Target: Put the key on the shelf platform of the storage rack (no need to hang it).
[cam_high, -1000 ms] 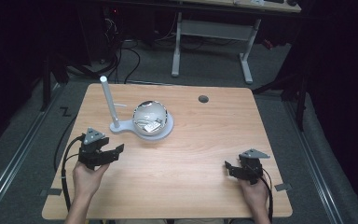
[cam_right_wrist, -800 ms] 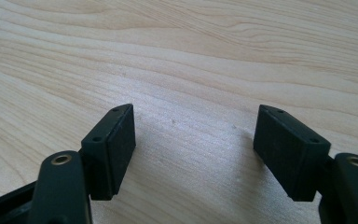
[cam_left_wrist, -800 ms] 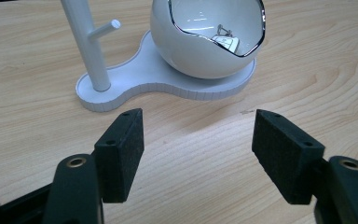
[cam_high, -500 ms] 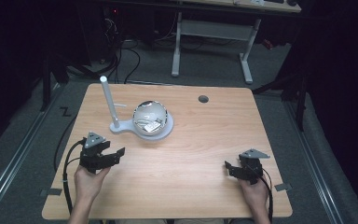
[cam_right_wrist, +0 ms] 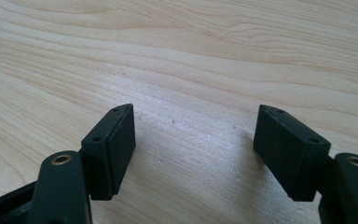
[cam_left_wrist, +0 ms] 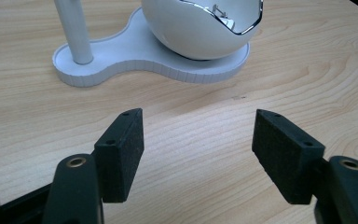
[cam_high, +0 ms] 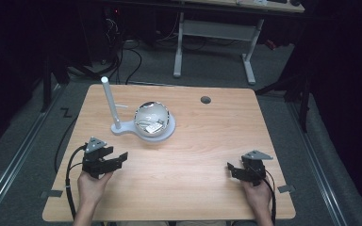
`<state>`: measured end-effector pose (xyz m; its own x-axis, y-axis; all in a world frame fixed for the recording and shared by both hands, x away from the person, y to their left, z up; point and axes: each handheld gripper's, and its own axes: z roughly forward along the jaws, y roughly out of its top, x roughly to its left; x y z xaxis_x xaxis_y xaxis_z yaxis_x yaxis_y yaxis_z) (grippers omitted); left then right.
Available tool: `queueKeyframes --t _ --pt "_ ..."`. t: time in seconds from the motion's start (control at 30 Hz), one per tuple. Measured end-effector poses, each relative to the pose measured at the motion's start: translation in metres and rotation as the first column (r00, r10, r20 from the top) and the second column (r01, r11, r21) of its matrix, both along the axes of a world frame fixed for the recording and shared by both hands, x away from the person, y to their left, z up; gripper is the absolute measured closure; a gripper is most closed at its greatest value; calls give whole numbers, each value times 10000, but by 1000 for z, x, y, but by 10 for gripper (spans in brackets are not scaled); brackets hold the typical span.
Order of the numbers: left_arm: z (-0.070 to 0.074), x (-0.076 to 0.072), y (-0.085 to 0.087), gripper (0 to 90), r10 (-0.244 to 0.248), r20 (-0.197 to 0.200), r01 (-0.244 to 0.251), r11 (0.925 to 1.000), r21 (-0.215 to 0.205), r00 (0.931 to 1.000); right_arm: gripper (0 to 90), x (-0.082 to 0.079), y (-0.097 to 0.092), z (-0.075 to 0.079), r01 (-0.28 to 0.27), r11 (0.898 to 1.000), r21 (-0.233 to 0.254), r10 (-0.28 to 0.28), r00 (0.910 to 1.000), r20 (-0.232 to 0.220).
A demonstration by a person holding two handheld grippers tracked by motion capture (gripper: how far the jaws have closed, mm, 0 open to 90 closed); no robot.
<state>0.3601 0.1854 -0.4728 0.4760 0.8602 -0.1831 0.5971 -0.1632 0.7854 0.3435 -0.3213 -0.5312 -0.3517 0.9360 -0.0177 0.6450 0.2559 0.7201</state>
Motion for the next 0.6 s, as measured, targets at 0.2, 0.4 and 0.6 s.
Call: queueKeyframes --t 0.2,0.4,0.6 --pt "-7 0 -3 347 -9 -98 9 10000 -39 10000 300 0 0 0 2 10000 0 -2 10000 -1" --pt "-19 0 -7 347 -64 -375 59 9999 -139 9993 300 0 0 0 2 10000 -1 -2 10000 -3" --pt "-29 -1 -10 348 3 -550 -12 9999 -170 9985 300 0 0 0 3 10000 -1 -3 10000 0"
